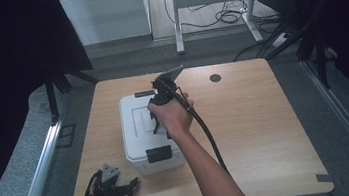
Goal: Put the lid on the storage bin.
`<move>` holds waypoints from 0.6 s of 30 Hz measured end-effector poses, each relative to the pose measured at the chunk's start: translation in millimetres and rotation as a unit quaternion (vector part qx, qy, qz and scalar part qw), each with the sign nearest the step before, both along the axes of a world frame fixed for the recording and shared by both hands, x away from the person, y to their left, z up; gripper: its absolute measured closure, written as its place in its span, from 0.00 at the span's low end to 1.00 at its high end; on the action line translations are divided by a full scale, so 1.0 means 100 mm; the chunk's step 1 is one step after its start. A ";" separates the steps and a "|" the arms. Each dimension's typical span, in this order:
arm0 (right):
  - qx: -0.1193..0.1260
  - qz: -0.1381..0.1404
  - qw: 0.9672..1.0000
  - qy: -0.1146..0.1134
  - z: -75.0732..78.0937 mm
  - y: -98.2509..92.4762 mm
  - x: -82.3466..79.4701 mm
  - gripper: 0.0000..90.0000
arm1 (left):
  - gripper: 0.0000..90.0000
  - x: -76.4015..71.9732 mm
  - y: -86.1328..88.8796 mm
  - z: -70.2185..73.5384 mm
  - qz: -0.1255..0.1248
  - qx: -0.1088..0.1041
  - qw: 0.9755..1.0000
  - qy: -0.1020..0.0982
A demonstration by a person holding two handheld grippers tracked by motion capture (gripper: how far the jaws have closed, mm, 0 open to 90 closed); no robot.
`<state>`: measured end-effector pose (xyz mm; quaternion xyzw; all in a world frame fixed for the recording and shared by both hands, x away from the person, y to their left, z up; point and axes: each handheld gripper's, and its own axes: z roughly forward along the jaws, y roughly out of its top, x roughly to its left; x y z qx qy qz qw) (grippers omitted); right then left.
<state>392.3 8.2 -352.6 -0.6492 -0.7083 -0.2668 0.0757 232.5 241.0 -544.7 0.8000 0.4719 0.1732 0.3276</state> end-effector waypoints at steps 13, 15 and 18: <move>-0.008 0.002 1.000 0.003 -0.03 0.05 -0.02 0.93 | 0.17 0.00 0.00 0.00 0.000 0.000 1.000 0.000; -0.010 0.003 1.000 0.005 -0.04 0.04 -0.02 0.93 | 0.17 0.00 0.00 0.00 0.000 0.000 1.000 0.000; -0.012 0.001 1.000 0.003 -0.07 0.02 -0.02 0.93 | 0.17 0.00 0.00 0.00 0.000 0.000 1.000 0.001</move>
